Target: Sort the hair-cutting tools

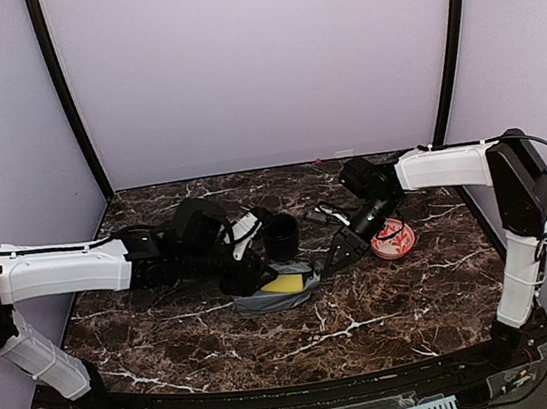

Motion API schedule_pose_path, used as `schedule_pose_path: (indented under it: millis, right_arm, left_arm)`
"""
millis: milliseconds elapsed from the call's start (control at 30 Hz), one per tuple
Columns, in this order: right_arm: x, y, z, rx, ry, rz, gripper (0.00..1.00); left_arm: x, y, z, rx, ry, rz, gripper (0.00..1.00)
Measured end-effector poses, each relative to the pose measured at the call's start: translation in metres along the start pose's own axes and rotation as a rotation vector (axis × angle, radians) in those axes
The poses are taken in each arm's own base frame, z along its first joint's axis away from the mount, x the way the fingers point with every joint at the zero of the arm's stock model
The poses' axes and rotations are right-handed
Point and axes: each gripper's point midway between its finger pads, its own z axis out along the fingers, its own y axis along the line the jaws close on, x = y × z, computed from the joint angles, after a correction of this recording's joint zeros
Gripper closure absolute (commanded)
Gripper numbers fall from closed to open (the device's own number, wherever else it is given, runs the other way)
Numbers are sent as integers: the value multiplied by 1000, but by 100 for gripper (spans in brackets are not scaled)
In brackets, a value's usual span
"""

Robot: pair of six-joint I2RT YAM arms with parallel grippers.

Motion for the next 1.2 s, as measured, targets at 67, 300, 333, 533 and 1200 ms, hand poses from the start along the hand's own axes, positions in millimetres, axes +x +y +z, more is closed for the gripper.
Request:
schedule_pose_path:
  millis: [67, 300, 333, 533, 1200]
  right_arm:
    - [1, -1, 4, -17, 2, 15, 67]
    - [-1, -7, 14, -64, 5, 66, 60]
    - [-3, -7, 14, -69, 3, 69, 60]
    - [-8, -9, 19, -109, 0, 71, 83]
    - [-3, 5, 15, -185, -1, 28, 100]
  left_arm:
    - [4, -9, 13, 29, 12, 68, 42]
    - [-4, -23, 28, 78, -46, 219, 42]
    - [-4, -23, 31, 78, -48, 230, 42]
    - [5, -22, 54, 85, -9, 280, 42]
    - [13, -6, 111, -26, 138, 177, 63]
